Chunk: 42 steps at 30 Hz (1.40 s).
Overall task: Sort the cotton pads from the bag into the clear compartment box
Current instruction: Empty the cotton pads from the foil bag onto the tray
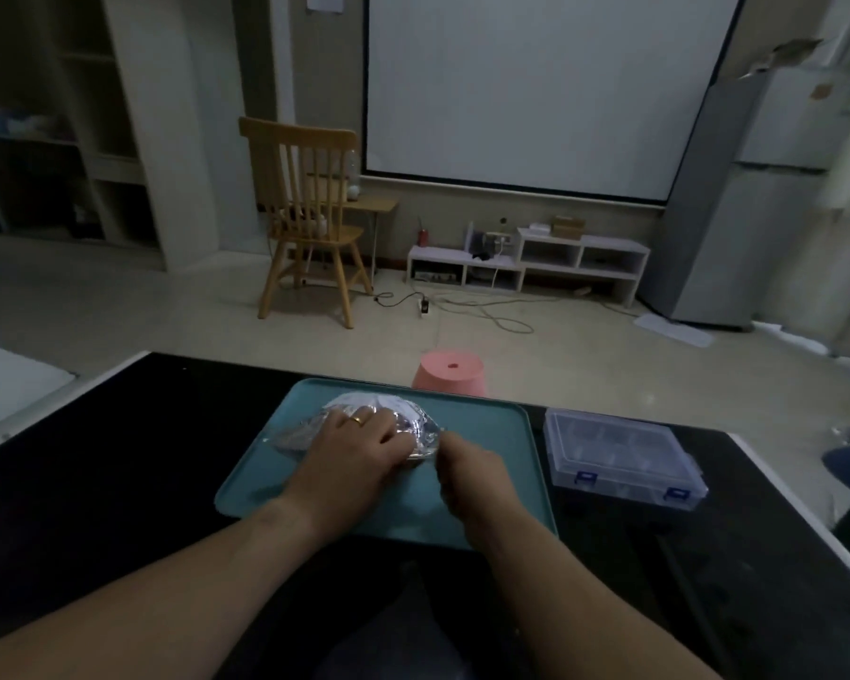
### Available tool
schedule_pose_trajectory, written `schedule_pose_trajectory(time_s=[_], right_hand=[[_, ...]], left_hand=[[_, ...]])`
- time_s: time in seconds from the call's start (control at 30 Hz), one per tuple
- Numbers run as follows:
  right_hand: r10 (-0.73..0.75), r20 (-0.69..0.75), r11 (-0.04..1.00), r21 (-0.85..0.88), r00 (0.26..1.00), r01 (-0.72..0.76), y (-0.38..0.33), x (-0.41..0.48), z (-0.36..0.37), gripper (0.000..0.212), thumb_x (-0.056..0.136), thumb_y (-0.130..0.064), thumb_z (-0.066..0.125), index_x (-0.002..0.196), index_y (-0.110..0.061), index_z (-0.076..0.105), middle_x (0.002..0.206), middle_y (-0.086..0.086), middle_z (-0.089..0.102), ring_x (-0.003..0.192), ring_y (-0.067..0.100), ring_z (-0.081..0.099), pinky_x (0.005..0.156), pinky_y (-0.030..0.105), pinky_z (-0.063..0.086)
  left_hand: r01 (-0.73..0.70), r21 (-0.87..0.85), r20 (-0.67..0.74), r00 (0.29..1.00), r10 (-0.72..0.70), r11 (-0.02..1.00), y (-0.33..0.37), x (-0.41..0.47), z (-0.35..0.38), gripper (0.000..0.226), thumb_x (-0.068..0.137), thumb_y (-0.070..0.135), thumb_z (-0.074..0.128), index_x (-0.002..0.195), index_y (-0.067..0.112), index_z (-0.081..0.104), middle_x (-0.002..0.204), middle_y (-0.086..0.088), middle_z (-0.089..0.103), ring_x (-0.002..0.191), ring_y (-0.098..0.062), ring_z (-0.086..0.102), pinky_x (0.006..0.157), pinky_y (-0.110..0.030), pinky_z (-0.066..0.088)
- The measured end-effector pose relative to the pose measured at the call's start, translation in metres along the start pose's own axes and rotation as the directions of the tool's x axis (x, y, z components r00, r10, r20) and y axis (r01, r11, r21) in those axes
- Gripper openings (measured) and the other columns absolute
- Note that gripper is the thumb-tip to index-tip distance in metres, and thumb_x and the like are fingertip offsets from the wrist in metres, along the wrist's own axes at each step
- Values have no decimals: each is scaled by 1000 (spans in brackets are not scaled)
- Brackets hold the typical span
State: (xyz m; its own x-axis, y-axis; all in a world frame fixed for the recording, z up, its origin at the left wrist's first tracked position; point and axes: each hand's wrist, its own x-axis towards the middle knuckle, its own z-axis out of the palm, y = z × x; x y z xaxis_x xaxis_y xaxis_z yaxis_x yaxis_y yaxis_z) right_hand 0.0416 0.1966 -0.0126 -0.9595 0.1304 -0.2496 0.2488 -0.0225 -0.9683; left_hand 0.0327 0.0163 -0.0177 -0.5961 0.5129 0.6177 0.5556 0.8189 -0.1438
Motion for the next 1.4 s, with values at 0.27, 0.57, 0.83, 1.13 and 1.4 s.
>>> schedule_pose_trajectory(time_s=[0.27,0.57,0.83,1.13,1.4], right_hand=[[33,-191,999,3,981,-32,-5,-1,-43,24,86,-16,59,62,-16,52,53,1,43,43,15,31,41,22,22],[-38,-157,999,-5,987,38,0,-3,-51,16,91,-16,54,76,-13,58,66,5,51,53,16,43,53,29,30],[-67,112,990,-117,992,80,13,-11,-39,23,107,-28,56,118,-10,65,104,14,75,88,28,71,76,36,52],[-235,244,400,-858,941,323,46,-23,-38,25,98,-46,60,87,-24,62,87,-6,68,82,17,64,68,32,45],[-185,228,308,-910,956,277,45,-60,-37,29,100,-46,55,84,-21,56,90,-2,63,84,21,60,68,32,44]], left_hand=[[164,126,12,986,-167,978,-23,-54,-25,24,78,17,77,92,23,59,97,-2,56,80,-29,57,70,-40,37],[460,-31,125,883,-453,887,-11,-70,-33,36,91,54,53,117,29,54,111,6,56,96,-23,62,78,-41,44],[739,-396,237,656,-716,546,25,-40,-18,16,95,40,59,94,31,46,88,10,59,87,-24,64,68,-36,46],[665,-175,350,731,-585,726,0,-87,-19,22,100,47,42,92,28,48,92,7,57,95,-22,58,81,-40,41],[626,-81,509,695,-508,776,6,-104,-39,16,97,38,45,83,31,50,91,9,51,92,-17,49,83,-35,40]])
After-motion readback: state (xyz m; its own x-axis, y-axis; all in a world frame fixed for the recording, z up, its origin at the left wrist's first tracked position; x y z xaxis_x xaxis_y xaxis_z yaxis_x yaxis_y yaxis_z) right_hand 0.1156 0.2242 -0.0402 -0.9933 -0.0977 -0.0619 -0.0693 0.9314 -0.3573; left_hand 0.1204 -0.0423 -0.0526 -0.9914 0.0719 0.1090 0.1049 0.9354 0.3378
